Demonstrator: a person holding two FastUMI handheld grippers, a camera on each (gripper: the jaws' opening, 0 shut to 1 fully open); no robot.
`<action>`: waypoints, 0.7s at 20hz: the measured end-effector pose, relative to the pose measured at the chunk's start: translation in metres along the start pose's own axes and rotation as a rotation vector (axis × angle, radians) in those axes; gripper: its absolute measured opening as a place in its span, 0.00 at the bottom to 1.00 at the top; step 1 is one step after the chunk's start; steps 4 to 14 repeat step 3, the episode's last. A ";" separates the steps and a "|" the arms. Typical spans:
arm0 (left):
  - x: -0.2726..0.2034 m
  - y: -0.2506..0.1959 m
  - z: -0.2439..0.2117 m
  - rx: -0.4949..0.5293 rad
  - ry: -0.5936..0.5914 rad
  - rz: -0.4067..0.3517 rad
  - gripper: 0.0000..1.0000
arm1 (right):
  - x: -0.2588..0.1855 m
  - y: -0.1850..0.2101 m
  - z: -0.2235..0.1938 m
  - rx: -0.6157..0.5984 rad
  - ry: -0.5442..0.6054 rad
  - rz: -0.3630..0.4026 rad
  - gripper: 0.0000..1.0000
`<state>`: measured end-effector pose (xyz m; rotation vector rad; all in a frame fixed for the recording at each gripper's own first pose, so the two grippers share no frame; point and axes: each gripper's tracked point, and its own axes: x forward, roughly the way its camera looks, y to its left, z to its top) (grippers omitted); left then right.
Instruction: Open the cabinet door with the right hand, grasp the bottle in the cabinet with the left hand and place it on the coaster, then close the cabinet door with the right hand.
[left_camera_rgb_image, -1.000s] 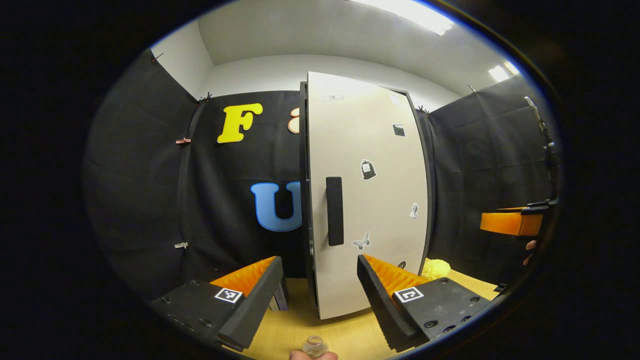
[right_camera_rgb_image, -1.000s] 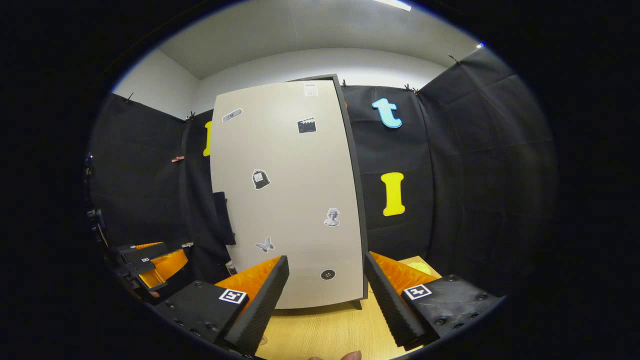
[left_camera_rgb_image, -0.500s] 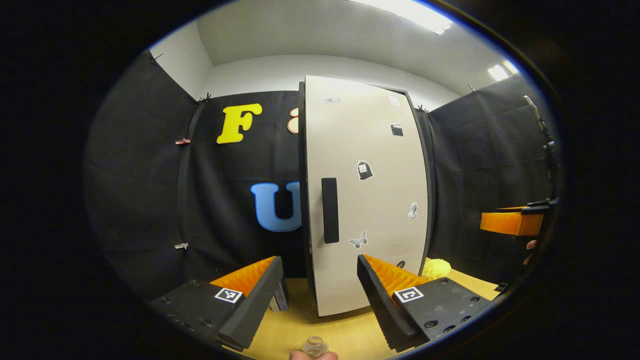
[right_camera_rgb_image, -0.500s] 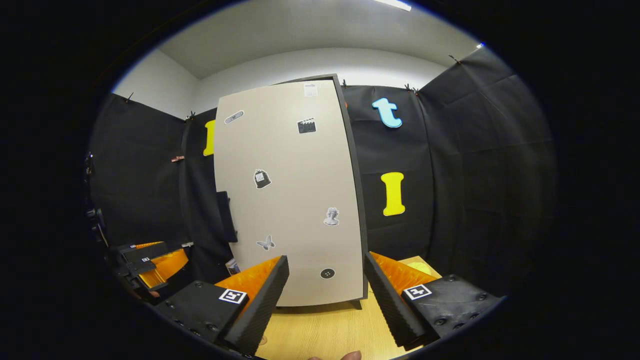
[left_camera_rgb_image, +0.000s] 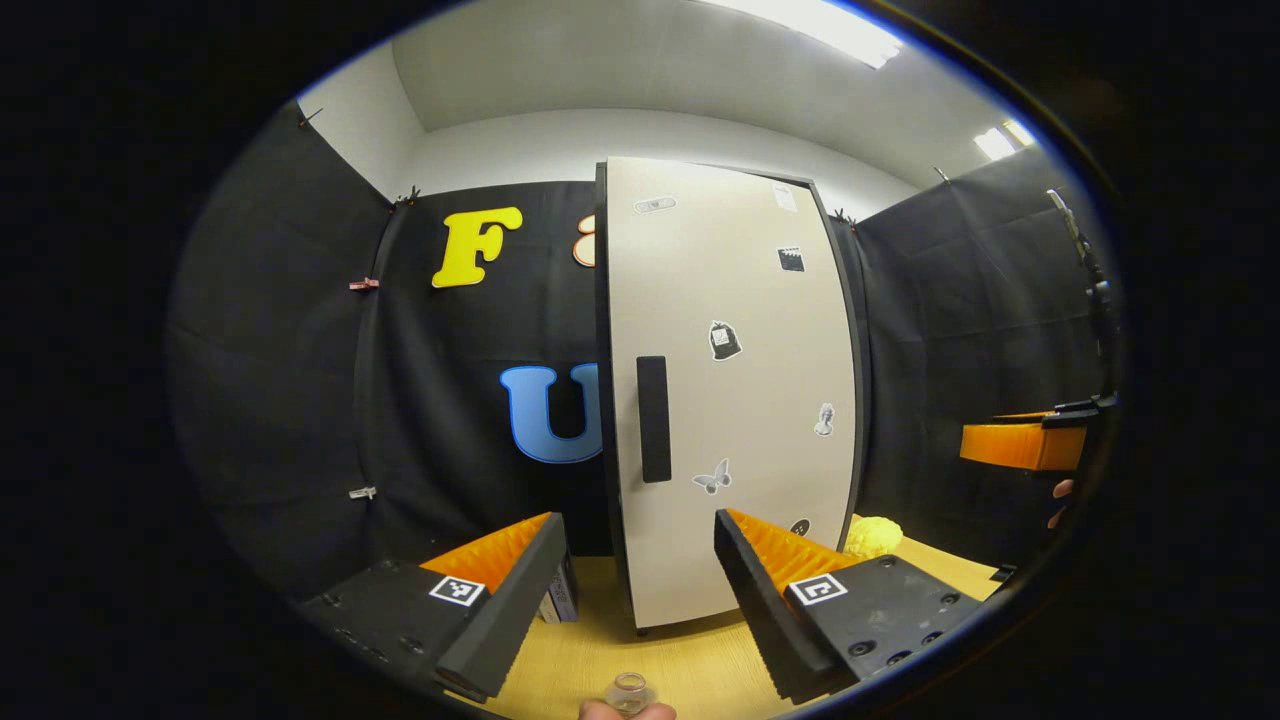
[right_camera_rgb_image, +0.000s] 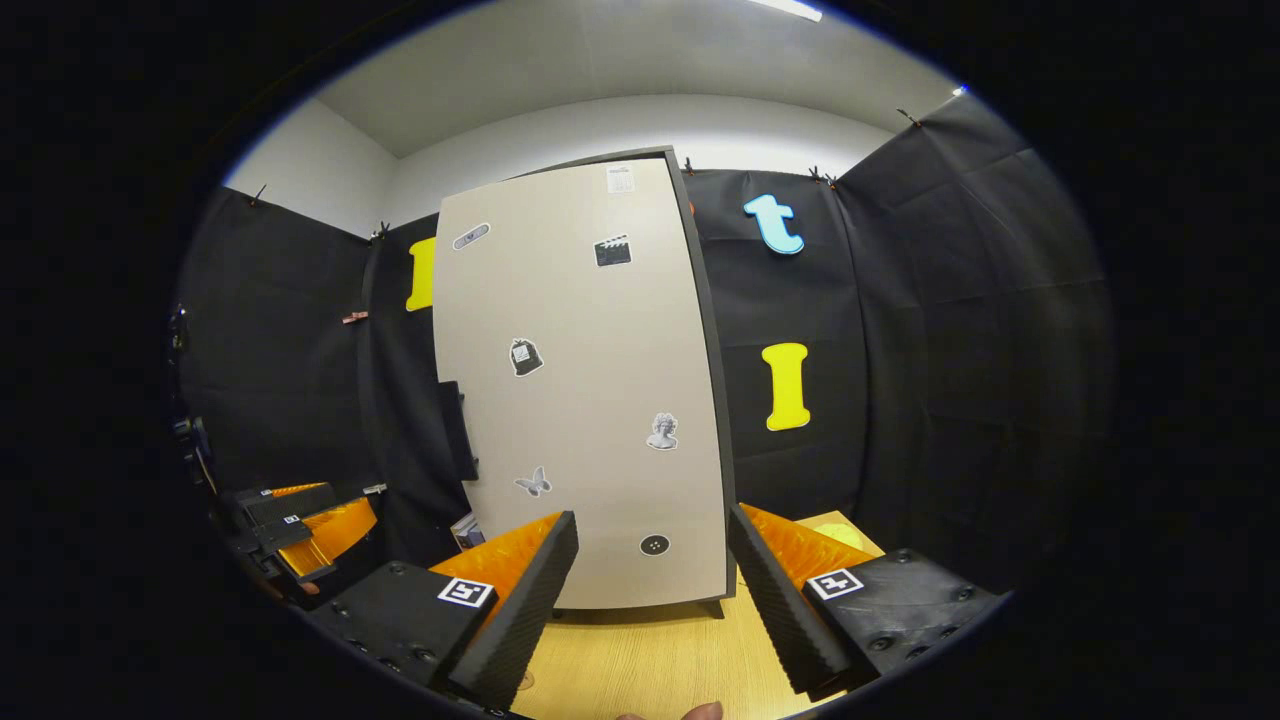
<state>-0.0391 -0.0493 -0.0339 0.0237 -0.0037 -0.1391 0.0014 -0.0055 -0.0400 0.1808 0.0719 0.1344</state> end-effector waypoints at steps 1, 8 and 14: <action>0.001 0.000 0.000 0.000 0.000 0.000 0.95 | 0.000 0.000 0.000 -0.001 0.001 -0.002 0.97; 0.001 0.000 0.000 0.001 0.000 -0.002 0.95 | 0.000 -0.001 -0.001 0.001 0.001 0.000 0.97; 0.001 0.000 0.000 0.001 0.000 -0.002 0.95 | 0.000 -0.001 -0.001 0.001 0.001 0.000 0.97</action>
